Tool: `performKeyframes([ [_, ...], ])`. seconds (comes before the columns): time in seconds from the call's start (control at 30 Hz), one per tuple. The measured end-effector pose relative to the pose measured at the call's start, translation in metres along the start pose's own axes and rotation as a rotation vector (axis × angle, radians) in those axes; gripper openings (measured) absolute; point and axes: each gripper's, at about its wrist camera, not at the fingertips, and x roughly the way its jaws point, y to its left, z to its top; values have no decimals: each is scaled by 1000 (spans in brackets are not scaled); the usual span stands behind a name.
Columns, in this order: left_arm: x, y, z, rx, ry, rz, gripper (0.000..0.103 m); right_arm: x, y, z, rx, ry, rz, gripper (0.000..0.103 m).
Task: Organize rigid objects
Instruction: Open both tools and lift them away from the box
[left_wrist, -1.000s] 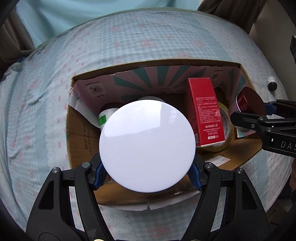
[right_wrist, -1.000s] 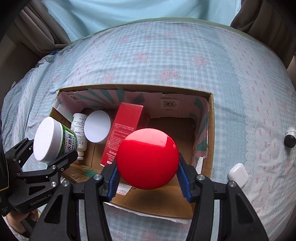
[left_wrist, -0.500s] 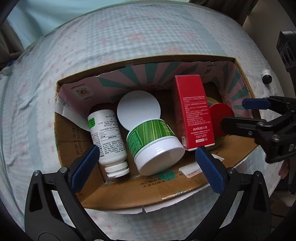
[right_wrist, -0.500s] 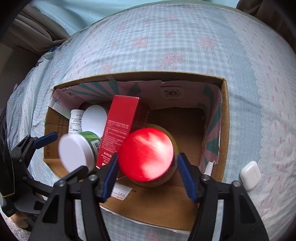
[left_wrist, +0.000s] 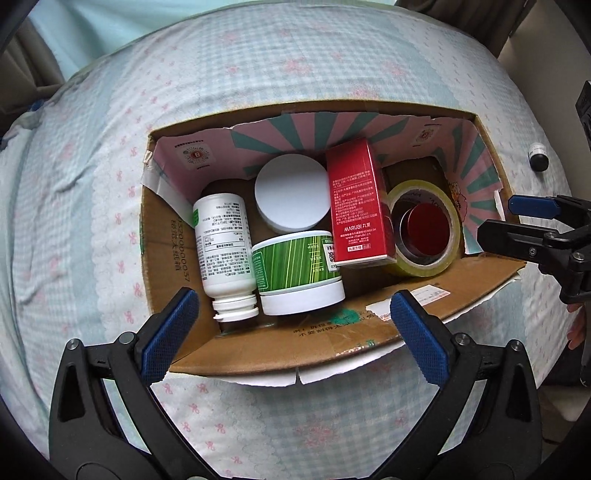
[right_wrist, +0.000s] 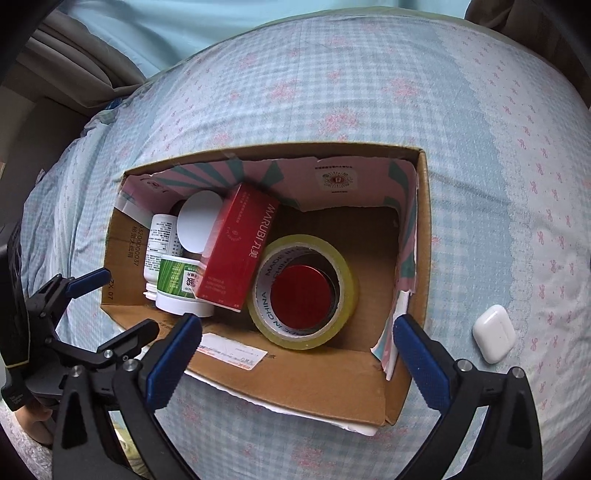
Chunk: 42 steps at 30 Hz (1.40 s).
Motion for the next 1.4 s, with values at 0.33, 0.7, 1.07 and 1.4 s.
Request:
performKeyframes([
  [0.33, -68, 0, -10, -66, -90, 27, 103, -55, 14, -3, -9, -80, 15, 103],
  [0.7, -185, -12, -17, -137, -219, 56, 103, -165, 31, -28, -10, -168, -54, 103],
  [1.07, -207, -98, -7, -176, -240, 73, 103, -260, -36, -68, 5, -321, -175, 103],
  [1.4, -181, -241, -13, -189, -248, 125, 103, -295, -171, -93, 20, -340, -169, 103],
])
